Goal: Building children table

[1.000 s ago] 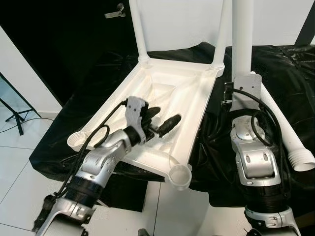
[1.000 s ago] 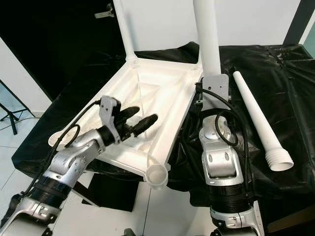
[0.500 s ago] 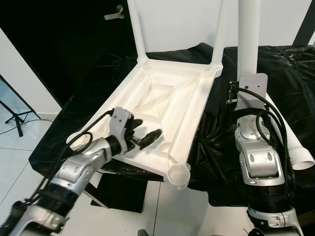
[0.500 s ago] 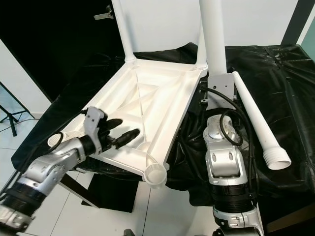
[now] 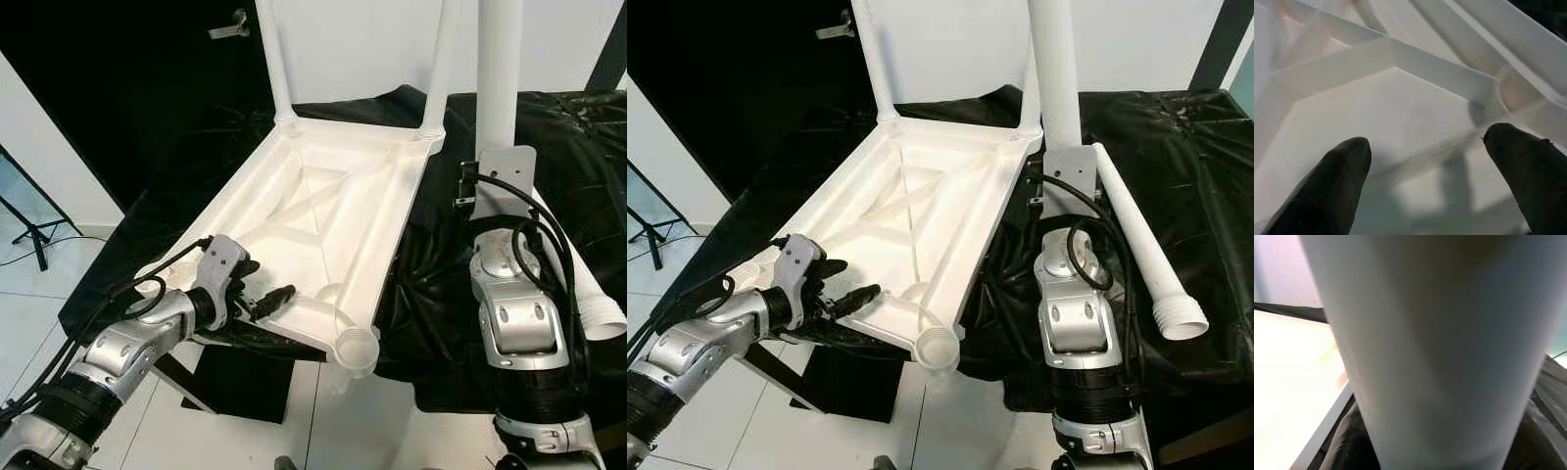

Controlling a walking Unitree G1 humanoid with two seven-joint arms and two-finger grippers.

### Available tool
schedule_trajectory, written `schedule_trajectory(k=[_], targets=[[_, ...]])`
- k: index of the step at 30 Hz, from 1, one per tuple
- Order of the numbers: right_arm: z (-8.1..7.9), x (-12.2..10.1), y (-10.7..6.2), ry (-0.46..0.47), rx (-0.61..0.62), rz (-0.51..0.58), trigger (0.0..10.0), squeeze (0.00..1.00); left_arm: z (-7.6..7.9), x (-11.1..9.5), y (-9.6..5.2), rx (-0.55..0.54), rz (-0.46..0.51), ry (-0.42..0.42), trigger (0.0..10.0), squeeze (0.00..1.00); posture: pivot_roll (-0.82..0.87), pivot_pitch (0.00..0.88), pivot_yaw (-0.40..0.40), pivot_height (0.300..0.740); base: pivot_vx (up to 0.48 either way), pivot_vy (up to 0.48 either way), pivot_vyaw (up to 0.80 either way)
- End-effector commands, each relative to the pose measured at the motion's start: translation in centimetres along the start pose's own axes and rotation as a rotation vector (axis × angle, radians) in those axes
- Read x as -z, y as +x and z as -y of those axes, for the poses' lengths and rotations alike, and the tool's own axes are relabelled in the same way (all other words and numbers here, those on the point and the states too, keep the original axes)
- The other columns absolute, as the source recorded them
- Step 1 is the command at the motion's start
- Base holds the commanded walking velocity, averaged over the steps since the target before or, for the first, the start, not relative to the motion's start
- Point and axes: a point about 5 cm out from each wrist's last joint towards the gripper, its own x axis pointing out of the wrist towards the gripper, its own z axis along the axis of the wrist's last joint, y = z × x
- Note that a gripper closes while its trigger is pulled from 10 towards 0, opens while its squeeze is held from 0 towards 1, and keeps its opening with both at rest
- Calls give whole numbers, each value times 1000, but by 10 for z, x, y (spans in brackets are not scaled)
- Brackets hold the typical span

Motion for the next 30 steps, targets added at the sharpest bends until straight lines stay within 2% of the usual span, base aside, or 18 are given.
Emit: schedule_trajectory(k=[1, 7, 11, 14, 17, 19, 20, 23, 30], targets=[[1, -1, 1, 3, 8, 1, 10000, 0, 42, -1, -29, 1034, -8, 22, 10000, 0, -158, 8, 81, 740, 0, 0, 0], [1, 0, 1, 1, 9, -5, 10000, 0, 39, -6, -38, 1050, -13, -6, 10000, 0, -158, 7, 82, 740, 0, 0, 0], [2, 2, 2, -3, 11, -11, 10000, 0, 40, -13, -50, 1077, -34, -21, 10000, 0, -151, 9, 82, 740, 0, 0, 0], [2, 2, 2, -3, 12, -11, 10000, 0, 41, -12, -50, 1079, -42, -17, 10000, 0, -151, 9, 82, 740, 0, 0, 0], [1, 2, 2, -1, 10, -12, 10000, 0, 38, -10, -44, 1051, -20, 22, 10000, 0, -148, 8, 83, 740, 0, 0, 0], [-1, 1, 2, 3, 4, -12, 10000, 0, 24, -12, -20, 904, 97, 148, 10000, 0, -146, 8, 82, 740, 0, 0, 0], [-1, 1, 2, 3, 4, -12, 10000, 0, 24, -12, -20, 904, 97, 148, 10000, 0, -146, 8, 82, 740, 0, 0, 0], [-3, 1, 2, 5, 0, -11, 10000, 0, 16, -13, -8, 841, 154, 200, 10000, 0, -151, 8, 84, 740, 0, 0, 0], [-3, 1, 2, 8, 0, -12, 10000, 0, 10, -14, -1, 771, 191, 227, 10000, 0, -159, 10, 84, 740, 0, 0, 0]])
